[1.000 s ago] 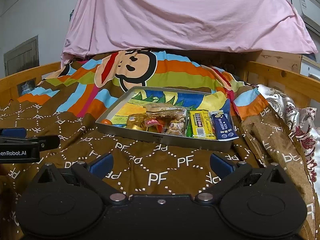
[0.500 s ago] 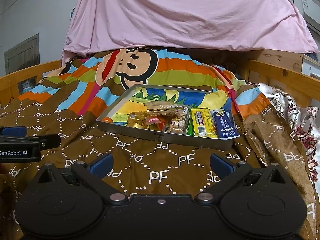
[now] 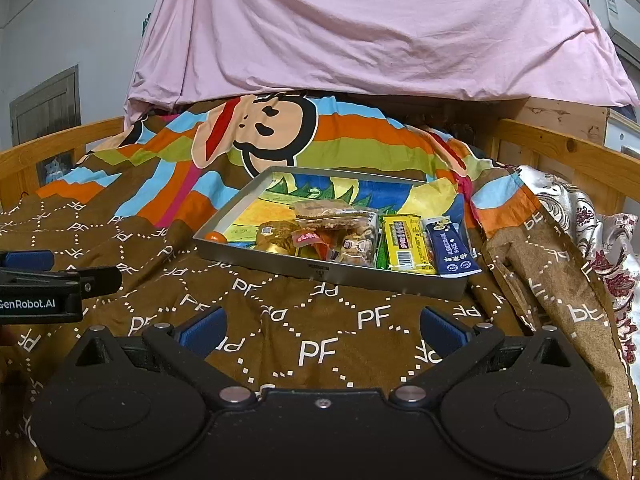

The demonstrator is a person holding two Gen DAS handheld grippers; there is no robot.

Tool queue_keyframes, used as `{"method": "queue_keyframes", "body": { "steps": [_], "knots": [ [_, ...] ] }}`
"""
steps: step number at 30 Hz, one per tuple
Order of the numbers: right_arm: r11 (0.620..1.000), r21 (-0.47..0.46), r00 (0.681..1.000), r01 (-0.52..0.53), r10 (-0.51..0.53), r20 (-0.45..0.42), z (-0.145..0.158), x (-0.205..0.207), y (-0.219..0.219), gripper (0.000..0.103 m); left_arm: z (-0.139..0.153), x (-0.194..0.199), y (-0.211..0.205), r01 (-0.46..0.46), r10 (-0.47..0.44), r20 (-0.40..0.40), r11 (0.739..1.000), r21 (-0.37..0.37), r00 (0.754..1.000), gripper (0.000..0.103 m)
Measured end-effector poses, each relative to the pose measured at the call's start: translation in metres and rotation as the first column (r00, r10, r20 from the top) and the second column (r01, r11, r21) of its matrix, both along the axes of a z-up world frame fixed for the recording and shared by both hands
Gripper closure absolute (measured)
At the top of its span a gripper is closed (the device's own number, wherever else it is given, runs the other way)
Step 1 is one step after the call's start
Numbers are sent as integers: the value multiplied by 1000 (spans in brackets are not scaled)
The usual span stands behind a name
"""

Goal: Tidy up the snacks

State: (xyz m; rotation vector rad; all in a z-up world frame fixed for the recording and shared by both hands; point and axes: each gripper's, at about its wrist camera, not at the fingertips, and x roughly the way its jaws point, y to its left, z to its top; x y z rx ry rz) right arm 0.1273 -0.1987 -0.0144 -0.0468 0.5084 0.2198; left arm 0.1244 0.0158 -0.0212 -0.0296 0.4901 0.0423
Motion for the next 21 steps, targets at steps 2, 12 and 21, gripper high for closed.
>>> {"method": "queue_keyframes", "body": {
  "steps": [2,12,21],
  "knots": [
    [1000,0,1000,0,0,0,0,0,0,1,-1,0,0,-1,1,-6,1000,4,1000,0],
    [1000,-1,1000,0,0,0,0,0,0,1,-4,2,2,-39,39,-50,999,17,998,0],
    [1000,-1,1000,0,0,-2,0,0,1,1,-5,2,0,-23,24,-55,1000,20,998,0]
  ]
}}
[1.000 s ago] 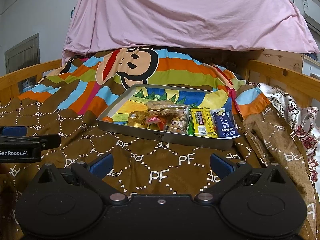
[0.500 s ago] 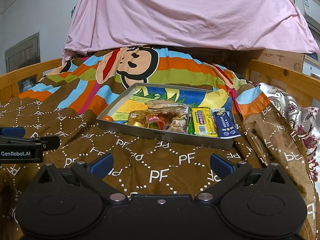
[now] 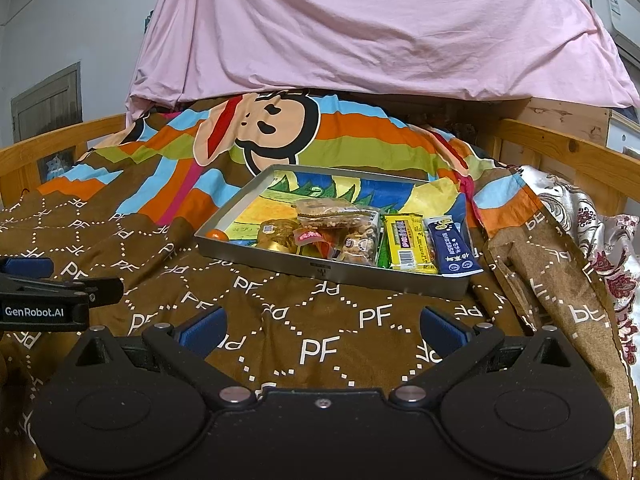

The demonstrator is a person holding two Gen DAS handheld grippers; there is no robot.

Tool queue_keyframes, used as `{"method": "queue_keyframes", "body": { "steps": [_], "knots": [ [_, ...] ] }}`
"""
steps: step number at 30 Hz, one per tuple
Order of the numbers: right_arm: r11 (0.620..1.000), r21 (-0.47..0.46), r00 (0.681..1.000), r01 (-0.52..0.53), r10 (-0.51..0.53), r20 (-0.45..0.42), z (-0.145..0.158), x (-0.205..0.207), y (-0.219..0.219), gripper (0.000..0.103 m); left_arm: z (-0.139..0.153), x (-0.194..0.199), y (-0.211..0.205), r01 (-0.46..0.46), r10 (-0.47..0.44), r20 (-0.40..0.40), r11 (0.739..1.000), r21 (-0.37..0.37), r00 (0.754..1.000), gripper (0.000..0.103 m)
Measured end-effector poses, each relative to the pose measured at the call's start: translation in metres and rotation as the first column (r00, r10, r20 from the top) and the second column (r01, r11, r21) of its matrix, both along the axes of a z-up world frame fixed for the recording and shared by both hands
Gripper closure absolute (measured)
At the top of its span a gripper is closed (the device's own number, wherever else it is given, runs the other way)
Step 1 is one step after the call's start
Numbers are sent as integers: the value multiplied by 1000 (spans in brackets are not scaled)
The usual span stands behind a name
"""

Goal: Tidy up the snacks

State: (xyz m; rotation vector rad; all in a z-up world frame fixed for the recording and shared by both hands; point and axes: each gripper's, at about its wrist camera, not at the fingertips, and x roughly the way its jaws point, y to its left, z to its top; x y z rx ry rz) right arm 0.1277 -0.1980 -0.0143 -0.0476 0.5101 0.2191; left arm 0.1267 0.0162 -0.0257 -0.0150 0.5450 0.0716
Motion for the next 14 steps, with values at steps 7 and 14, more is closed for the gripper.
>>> {"method": "queue_keyframes", "body": {
  "steps": [7,14],
  "knots": [
    [1000,-2,1000,-3,3,-2,-2,-1,0,1,-1,0,-3,1,-1,1,999,32,1000,0],
    [1000,-4,1000,-4,4,-2,-2,-2,0,1,-1,1,-5,3,-3,0,999,51,1000,0]
  ]
}}
